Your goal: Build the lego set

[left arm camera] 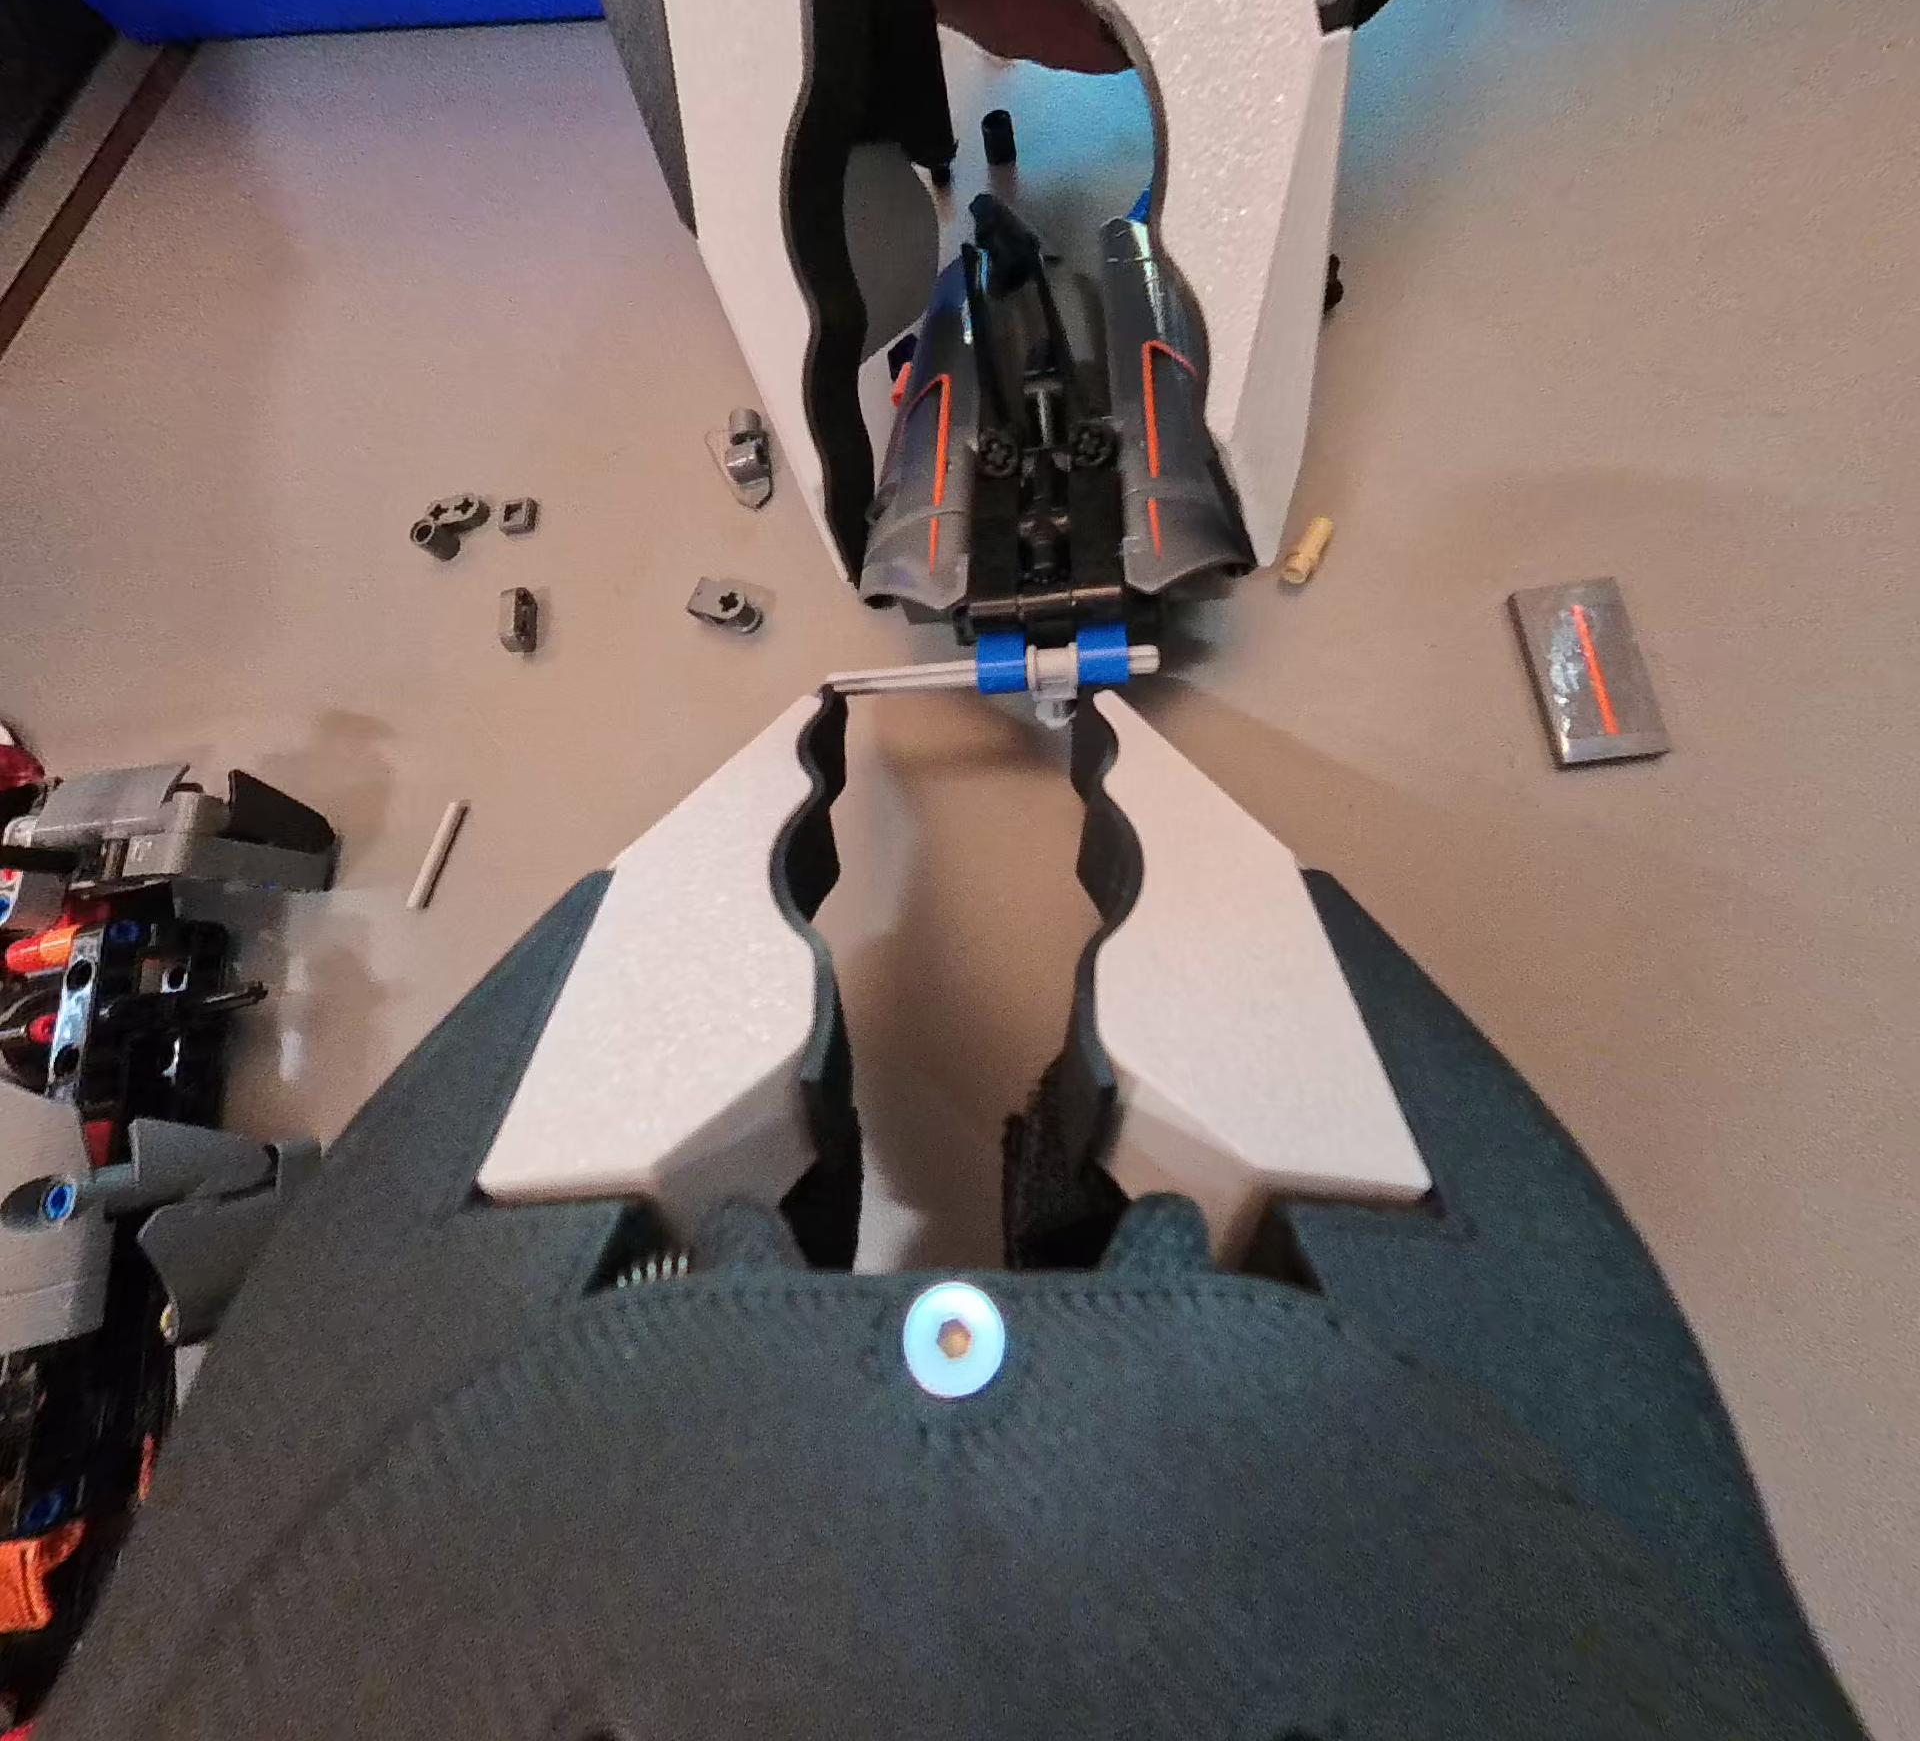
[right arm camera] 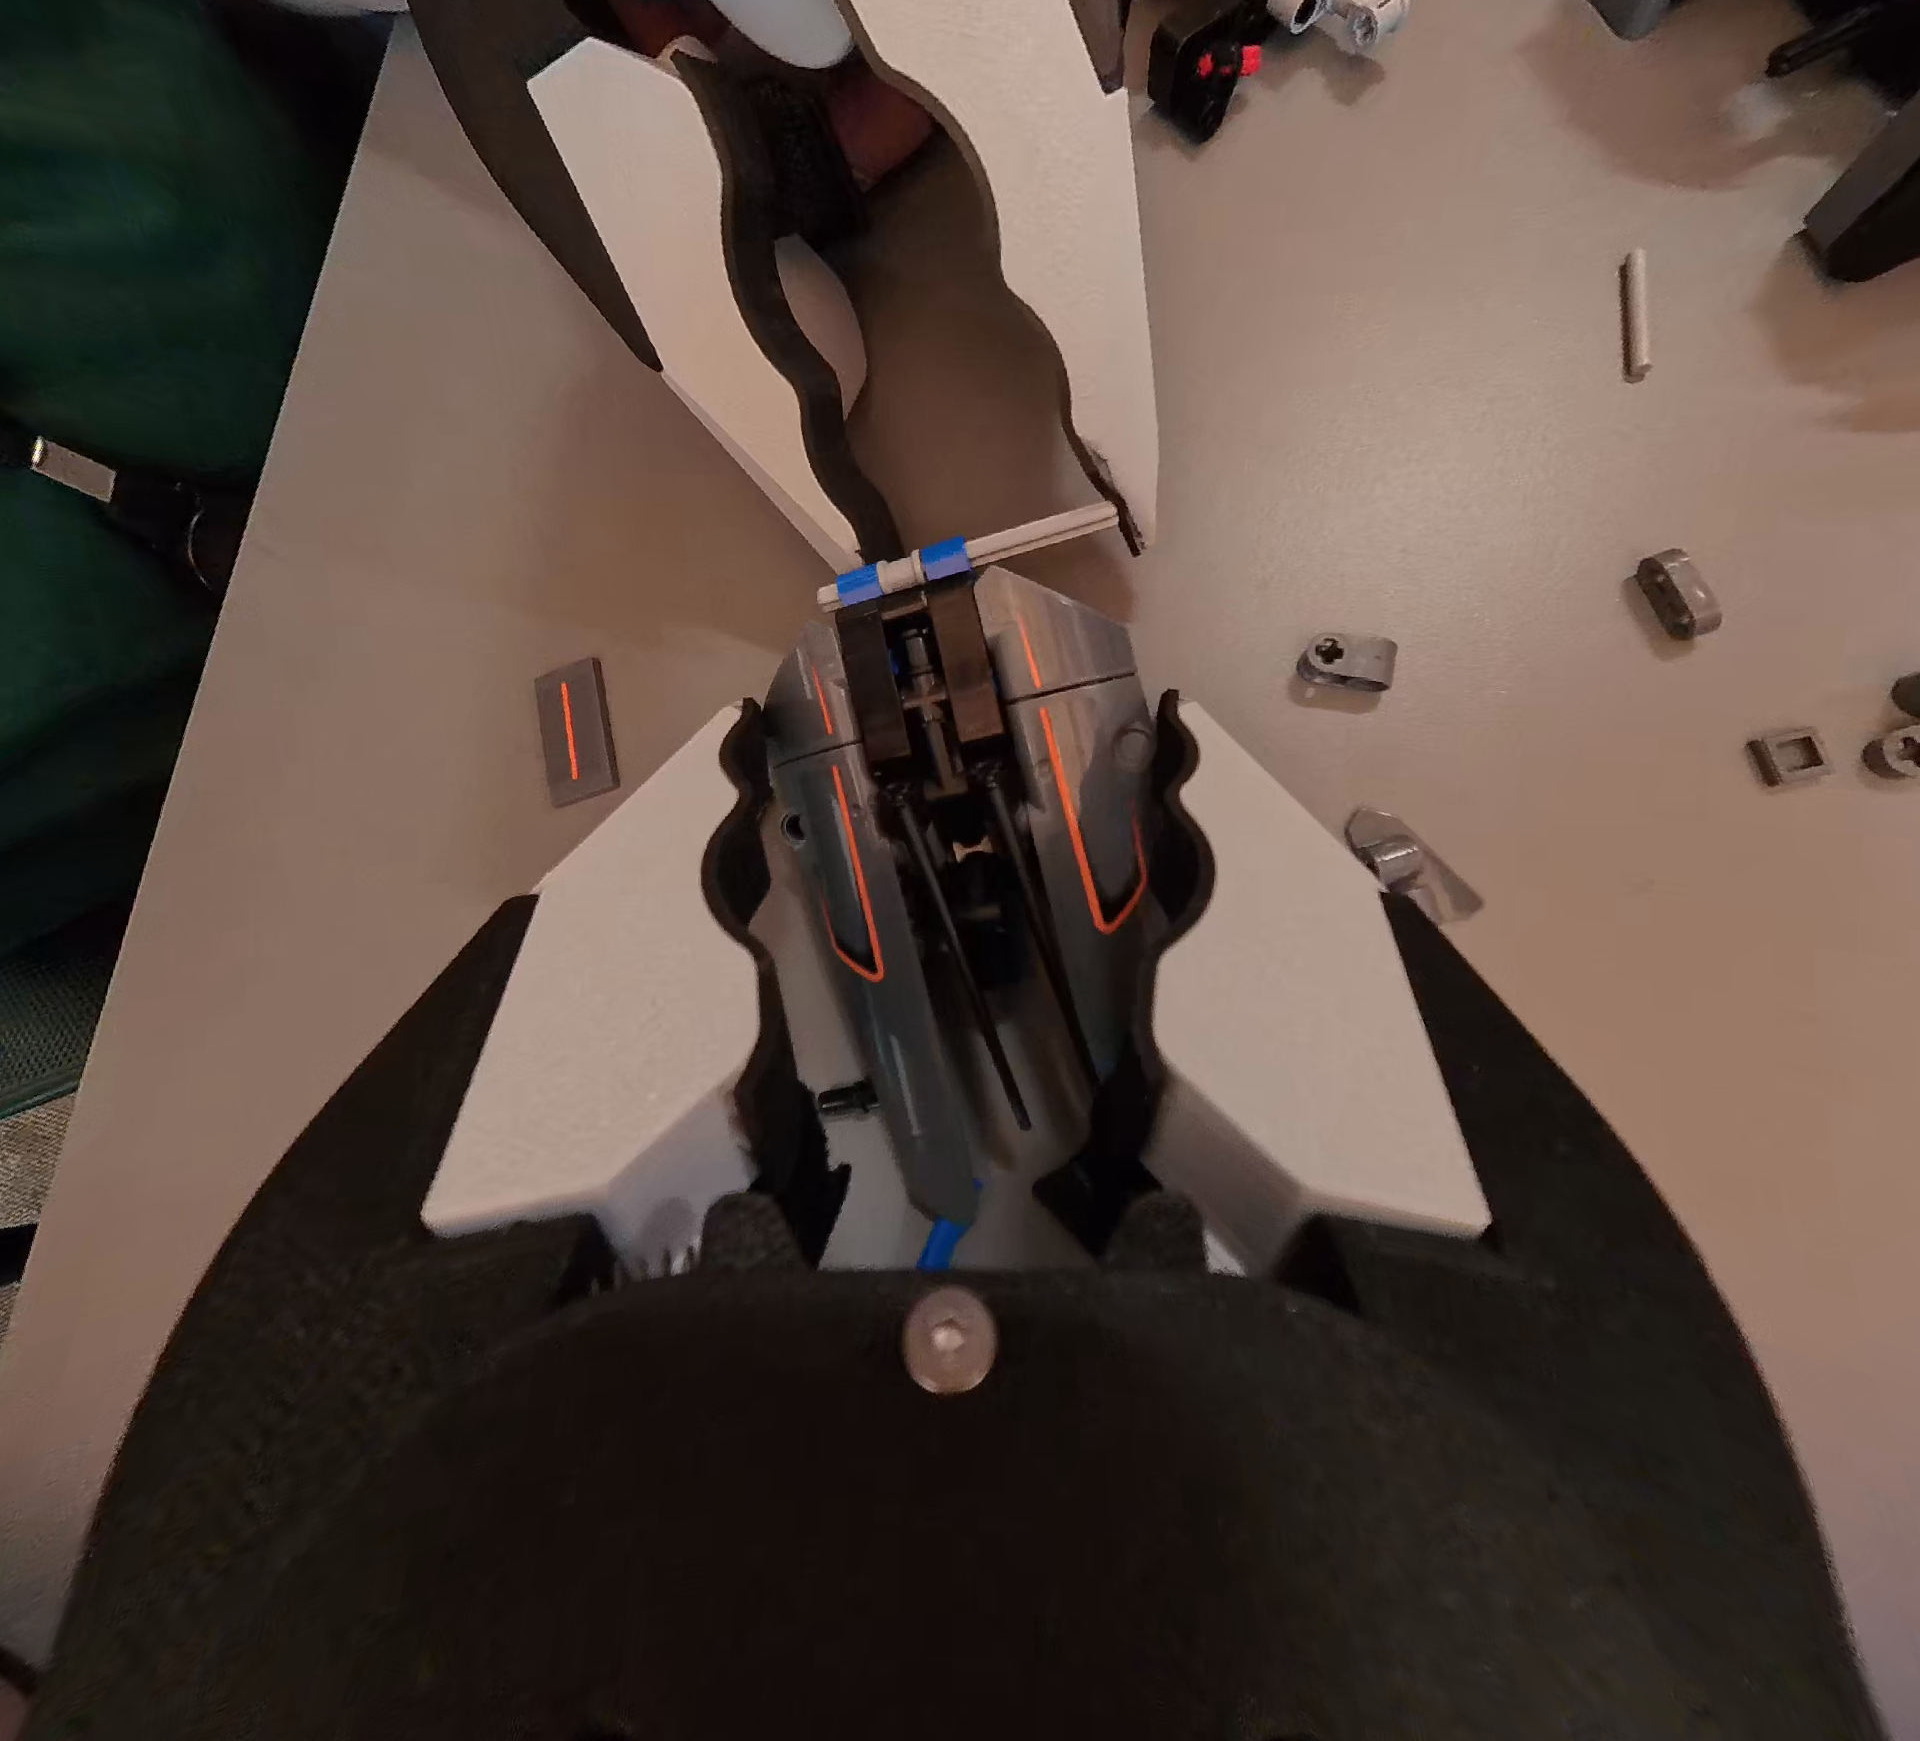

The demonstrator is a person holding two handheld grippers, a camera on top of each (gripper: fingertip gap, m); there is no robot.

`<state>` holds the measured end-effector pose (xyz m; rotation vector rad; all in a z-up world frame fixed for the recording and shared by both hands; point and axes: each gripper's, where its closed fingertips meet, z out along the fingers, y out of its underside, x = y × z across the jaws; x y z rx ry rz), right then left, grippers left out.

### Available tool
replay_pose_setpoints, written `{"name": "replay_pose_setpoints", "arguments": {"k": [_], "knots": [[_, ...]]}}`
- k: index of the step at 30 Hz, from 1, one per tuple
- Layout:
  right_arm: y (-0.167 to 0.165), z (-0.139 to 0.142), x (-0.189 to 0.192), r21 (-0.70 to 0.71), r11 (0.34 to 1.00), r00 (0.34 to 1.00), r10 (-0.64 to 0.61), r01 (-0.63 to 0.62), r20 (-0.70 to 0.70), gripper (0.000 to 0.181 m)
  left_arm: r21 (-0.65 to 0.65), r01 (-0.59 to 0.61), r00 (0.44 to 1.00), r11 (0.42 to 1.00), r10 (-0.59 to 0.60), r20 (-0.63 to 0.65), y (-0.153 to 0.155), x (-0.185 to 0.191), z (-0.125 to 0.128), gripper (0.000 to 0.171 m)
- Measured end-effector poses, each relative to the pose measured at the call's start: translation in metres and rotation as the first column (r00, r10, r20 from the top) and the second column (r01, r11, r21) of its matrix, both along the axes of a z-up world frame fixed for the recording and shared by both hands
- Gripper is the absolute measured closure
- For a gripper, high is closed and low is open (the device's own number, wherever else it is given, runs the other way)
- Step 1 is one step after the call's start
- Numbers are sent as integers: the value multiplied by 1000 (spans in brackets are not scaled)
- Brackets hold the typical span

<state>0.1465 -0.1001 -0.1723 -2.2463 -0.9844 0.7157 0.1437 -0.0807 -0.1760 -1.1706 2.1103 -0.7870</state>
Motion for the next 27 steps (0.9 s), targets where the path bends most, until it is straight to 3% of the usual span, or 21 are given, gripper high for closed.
{"name": "replay_pose_setpoints", "arguments": {"k": [4,5,8,13,18,27], "knots": [[0,0,0,-2,1000,1000,-1,1,-2,108,1,3,1000,1000,-3,-1,-1,0,0,130],[5,-2,4,11,999,999,-35,34,22,108,-3,34,999,999,-34,-19,-4,-4,-2,165],[3,-3,5,12,1000,999,-19,18,26,108,40,35,999,999,-35,-3,-6,-2,-2,166],[3,-3,3,11,1000,999,-18,18,27,108,-57,28,1000,998,-28,1,0,-4,4,147],[3,-3,1,14,1000,1000,-14,14,13,108,-56,12,999,998,-14,-41,6,-8,-2,109],[2,-3,1,20,1000,1000,-9,8,5,108,15,55,998,998,-54,-34,-1,1,-1,103]]}}
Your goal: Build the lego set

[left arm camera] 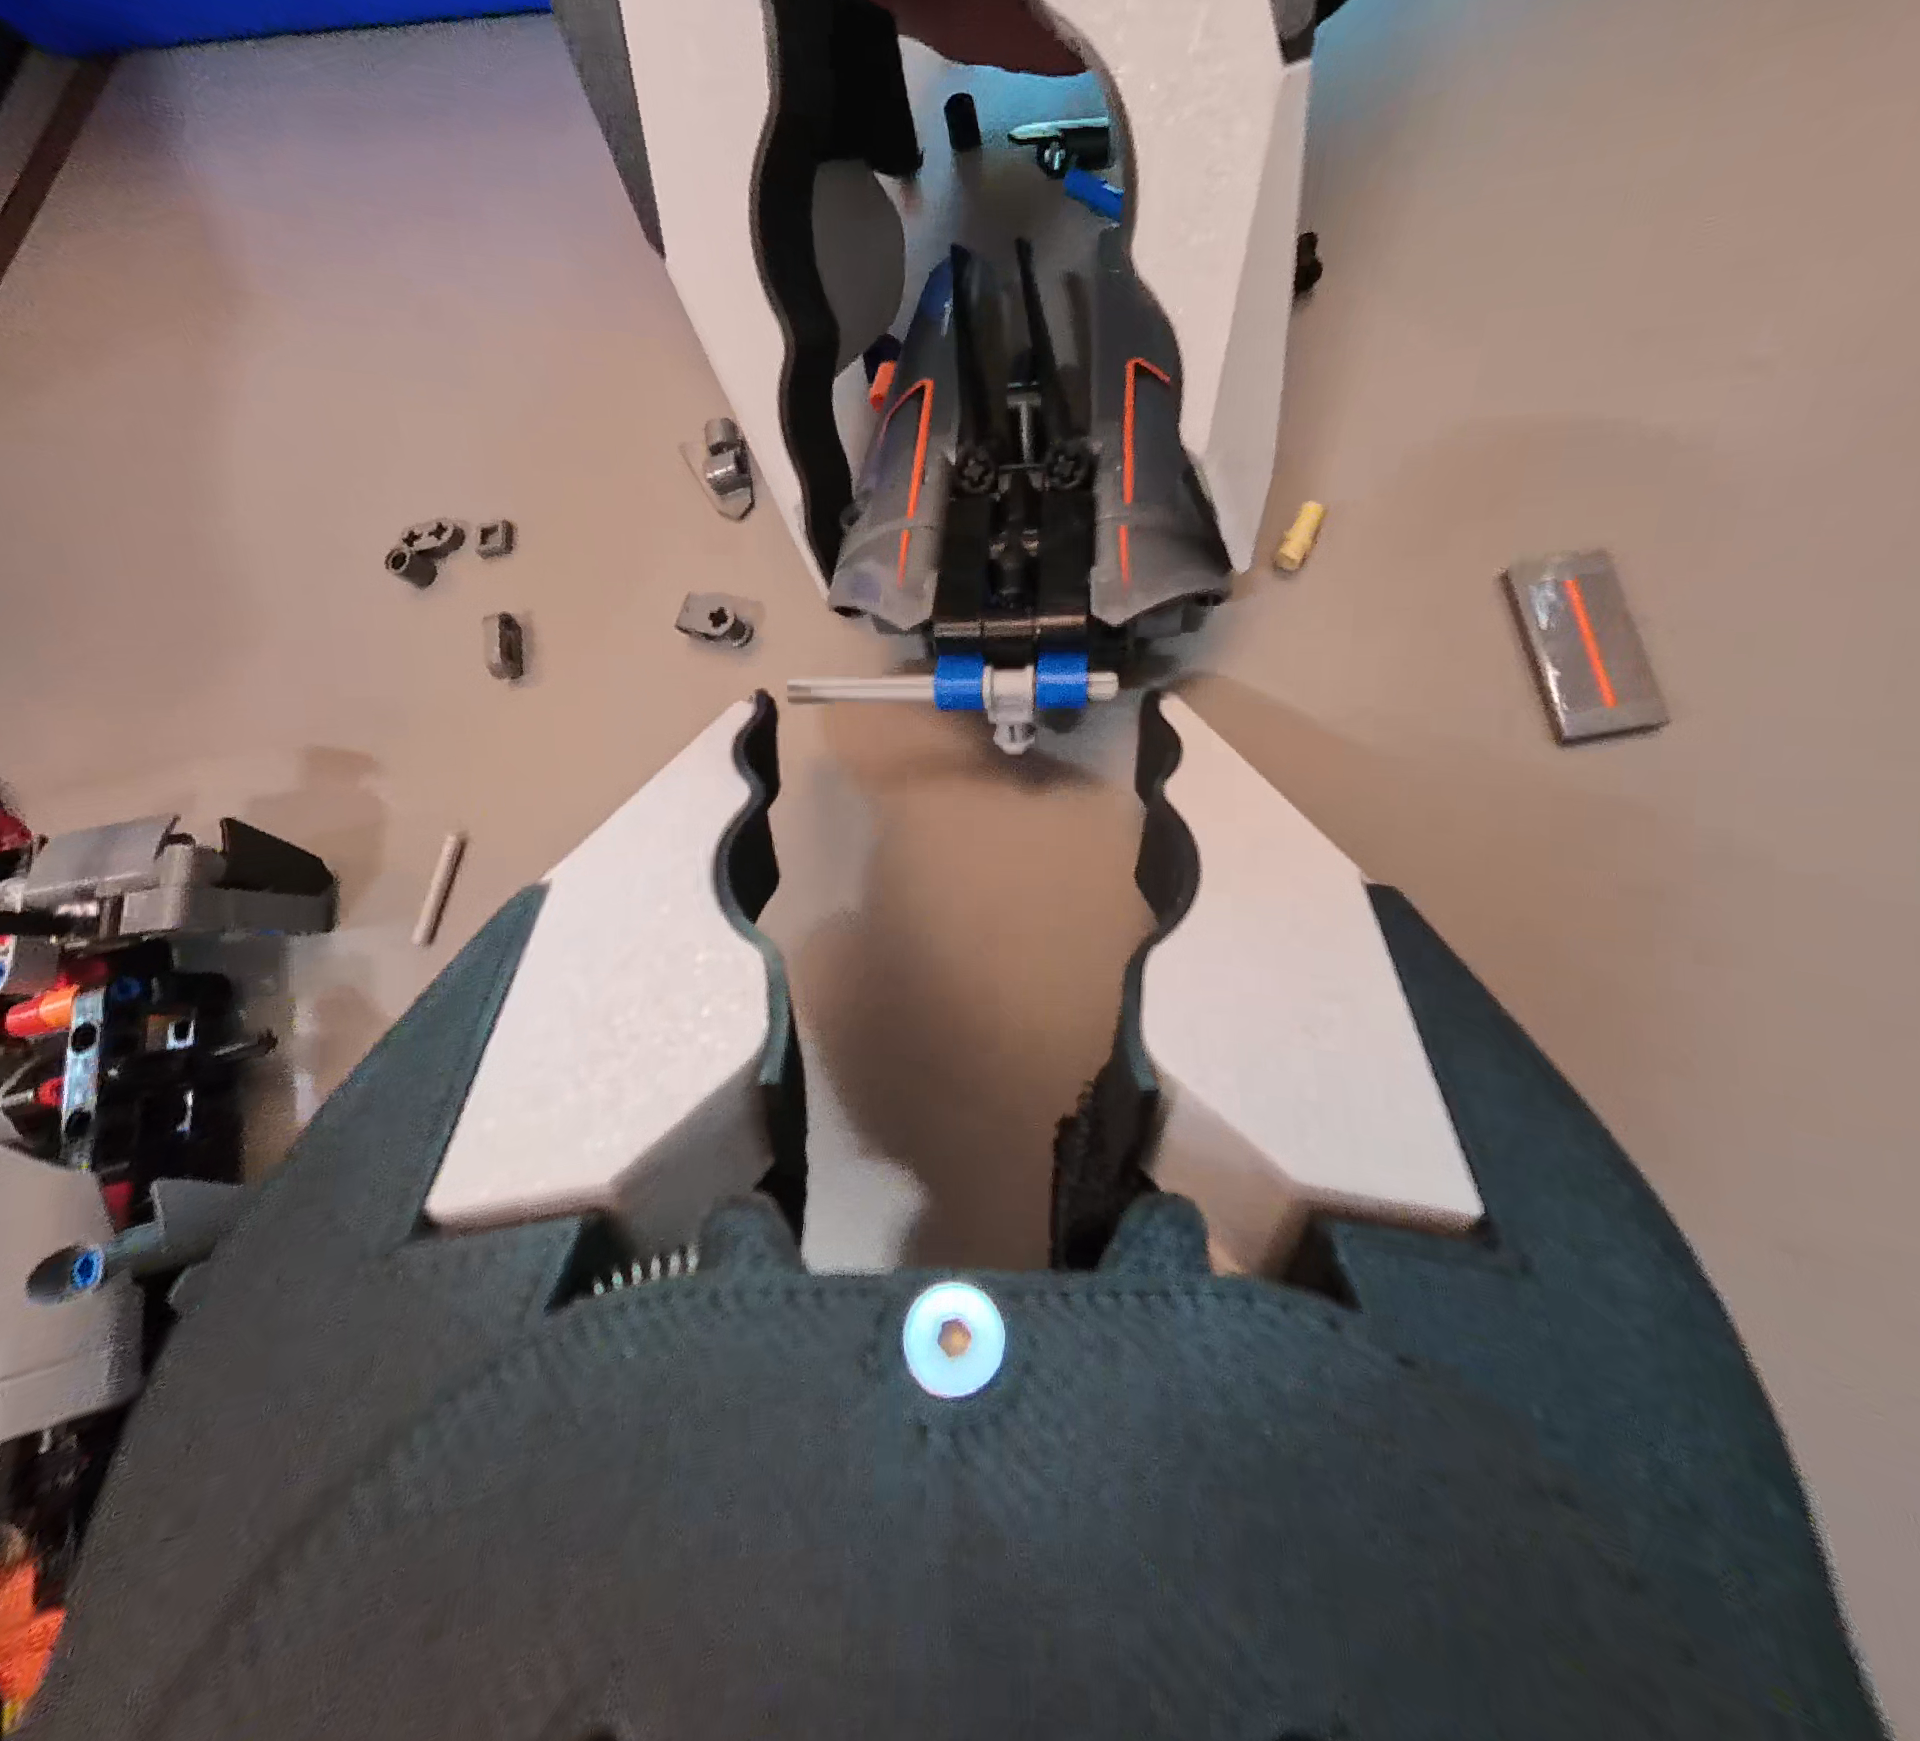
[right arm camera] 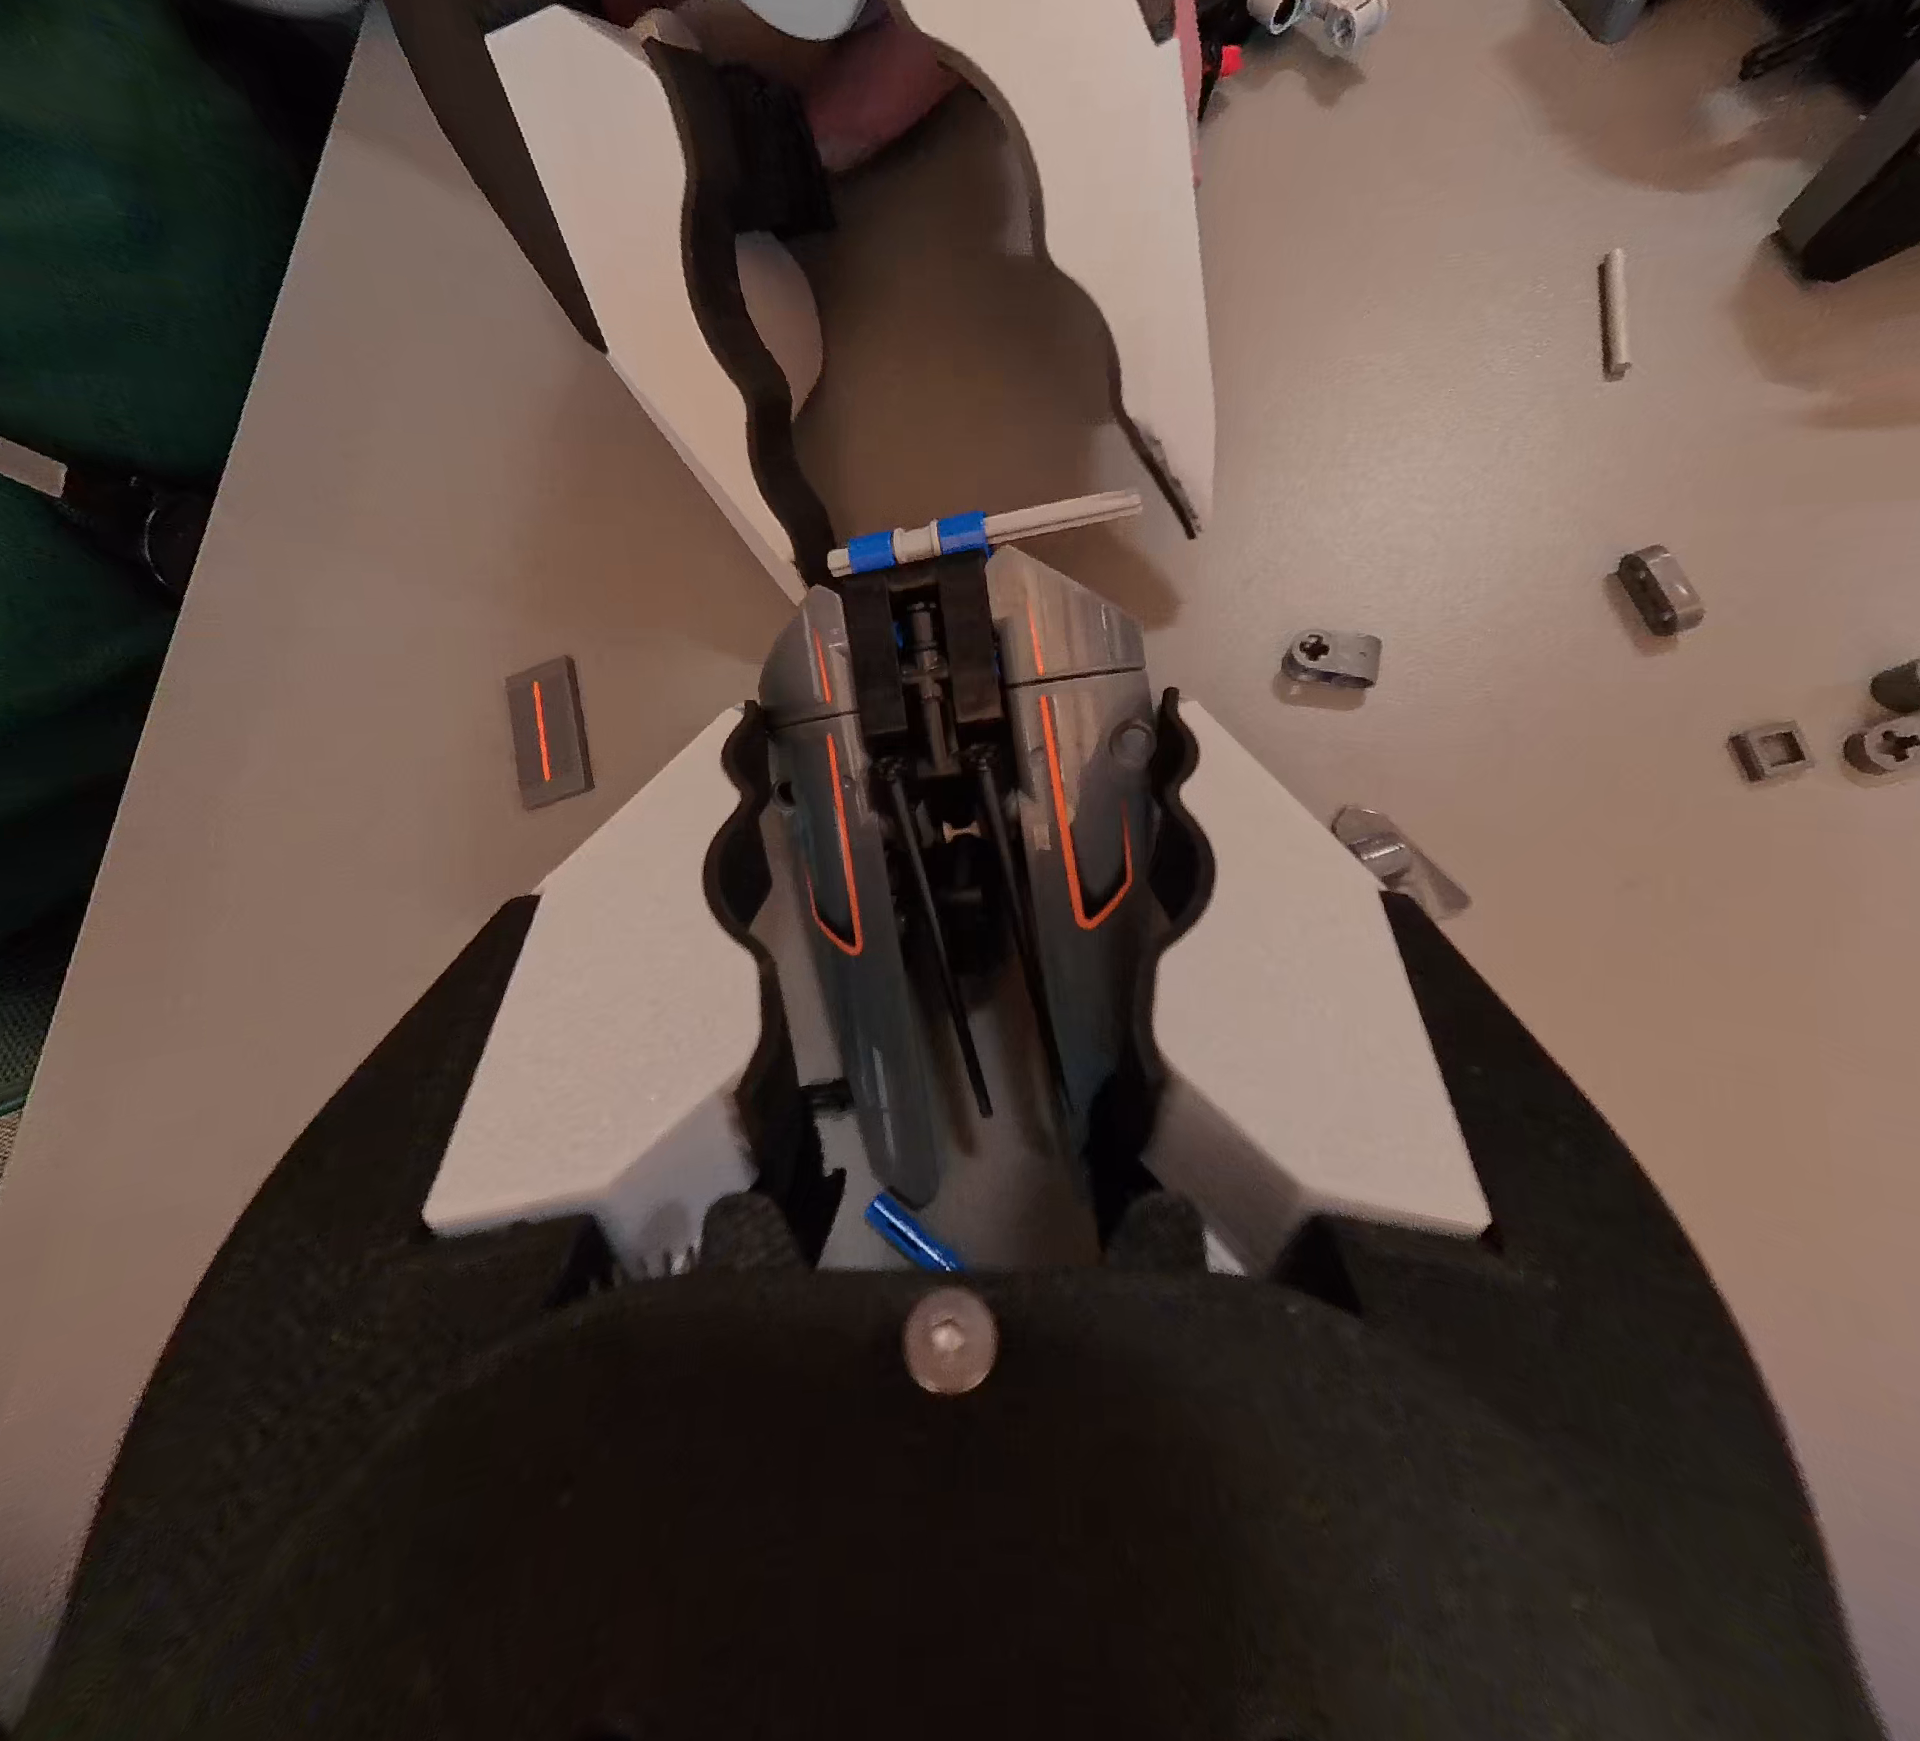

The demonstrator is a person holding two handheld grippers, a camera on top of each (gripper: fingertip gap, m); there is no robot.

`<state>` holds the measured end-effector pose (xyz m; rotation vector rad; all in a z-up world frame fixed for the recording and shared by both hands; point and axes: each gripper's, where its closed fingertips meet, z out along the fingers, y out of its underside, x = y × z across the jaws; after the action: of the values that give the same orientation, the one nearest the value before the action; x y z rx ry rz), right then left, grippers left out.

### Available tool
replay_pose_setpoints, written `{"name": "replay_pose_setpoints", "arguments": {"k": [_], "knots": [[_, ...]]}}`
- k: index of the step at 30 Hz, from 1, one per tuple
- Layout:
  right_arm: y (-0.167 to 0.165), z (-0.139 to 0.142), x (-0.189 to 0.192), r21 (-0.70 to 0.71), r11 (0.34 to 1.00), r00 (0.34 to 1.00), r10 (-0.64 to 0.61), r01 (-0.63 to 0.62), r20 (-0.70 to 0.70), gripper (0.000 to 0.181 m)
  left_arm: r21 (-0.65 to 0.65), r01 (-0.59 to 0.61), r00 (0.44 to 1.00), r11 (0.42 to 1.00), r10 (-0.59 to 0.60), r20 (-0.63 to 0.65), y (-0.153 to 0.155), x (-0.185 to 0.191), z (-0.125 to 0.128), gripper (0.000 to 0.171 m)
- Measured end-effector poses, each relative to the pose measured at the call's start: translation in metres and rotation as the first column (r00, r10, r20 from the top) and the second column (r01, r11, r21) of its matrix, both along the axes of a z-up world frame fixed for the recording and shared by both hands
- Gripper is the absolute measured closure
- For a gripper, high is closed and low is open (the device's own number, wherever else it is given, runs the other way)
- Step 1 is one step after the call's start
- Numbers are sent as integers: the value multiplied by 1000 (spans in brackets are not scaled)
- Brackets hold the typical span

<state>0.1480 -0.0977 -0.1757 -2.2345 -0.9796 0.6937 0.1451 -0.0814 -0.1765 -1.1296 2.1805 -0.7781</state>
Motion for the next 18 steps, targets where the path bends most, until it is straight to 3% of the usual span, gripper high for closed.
{"name": "replay_pose_setpoints", "arguments": {"k": [2,18], "knots": [[0,0,0,2,1000,1000,0,0,-1,108,22,2,1000,1000,-2,13,1,2,0,112],[-1,0,-1,5,1000,1000,8,-8,-18,108,10,27,1000,1000,-27,-6,1,-2,0,116]]}}
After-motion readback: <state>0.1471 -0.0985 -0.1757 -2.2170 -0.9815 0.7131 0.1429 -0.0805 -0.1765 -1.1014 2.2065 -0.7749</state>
